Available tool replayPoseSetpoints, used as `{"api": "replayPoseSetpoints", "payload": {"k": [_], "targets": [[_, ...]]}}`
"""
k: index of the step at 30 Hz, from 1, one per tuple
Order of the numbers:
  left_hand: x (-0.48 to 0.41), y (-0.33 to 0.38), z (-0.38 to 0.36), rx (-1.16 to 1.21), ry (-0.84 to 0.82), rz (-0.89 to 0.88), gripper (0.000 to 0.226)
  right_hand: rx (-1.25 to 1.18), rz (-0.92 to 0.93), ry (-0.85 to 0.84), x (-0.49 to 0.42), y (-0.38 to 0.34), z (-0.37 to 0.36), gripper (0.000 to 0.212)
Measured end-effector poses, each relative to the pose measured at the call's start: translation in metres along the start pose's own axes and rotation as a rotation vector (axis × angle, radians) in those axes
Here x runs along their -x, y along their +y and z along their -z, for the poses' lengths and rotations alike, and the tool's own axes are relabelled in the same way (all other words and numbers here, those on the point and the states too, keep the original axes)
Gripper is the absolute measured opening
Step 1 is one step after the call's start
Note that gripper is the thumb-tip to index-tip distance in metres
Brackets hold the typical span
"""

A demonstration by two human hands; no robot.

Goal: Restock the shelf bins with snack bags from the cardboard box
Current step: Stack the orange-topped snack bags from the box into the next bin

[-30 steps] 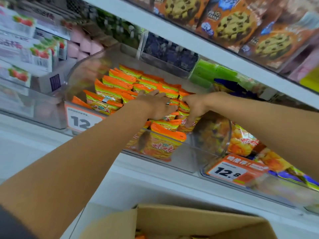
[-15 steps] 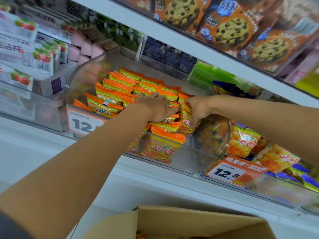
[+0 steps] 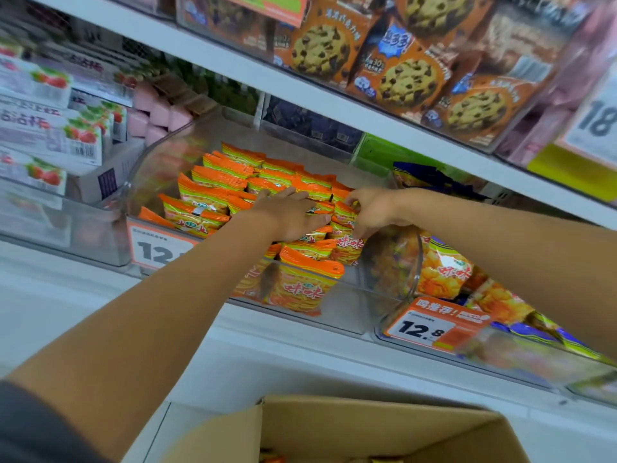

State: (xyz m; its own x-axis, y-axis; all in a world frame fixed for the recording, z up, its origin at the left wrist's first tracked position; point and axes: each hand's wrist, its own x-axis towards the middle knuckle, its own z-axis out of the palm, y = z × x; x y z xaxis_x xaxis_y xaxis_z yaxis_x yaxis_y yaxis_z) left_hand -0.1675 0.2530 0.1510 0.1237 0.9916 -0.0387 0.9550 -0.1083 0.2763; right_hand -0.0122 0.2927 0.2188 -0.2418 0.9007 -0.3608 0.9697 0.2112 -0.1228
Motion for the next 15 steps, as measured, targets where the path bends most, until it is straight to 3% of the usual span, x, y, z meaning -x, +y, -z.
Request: {"api": "replayPoseSetpoints", "payload": {"k": [2,4,6,10,15], "targets": [[0.004,0.002,0.003,0.049,0.048,-0.001,0.069,0.079,0.037,0.03,0.008,-0.002,0.003,0.079],[0.013,0.004,0.008,0.116,0.114,0.007,0.066,0.277,0.133,0.145,0.018,-0.004,0.006,0.072],[0.024,0.006,0.014,0.142,0.213,0.026,0.059,0.299,0.231,0.274,0.027,-0.003,0.008,0.058],[0.061,0.015,0.019,0.187,0.415,0.065,0.022,0.183,0.385,0.478,0.056,0.001,0.0,0.031],[0.13,0.053,0.015,0.214,0.395,0.081,0.003,-0.225,0.463,0.522,0.113,0.02,-0.037,0.018]]}}
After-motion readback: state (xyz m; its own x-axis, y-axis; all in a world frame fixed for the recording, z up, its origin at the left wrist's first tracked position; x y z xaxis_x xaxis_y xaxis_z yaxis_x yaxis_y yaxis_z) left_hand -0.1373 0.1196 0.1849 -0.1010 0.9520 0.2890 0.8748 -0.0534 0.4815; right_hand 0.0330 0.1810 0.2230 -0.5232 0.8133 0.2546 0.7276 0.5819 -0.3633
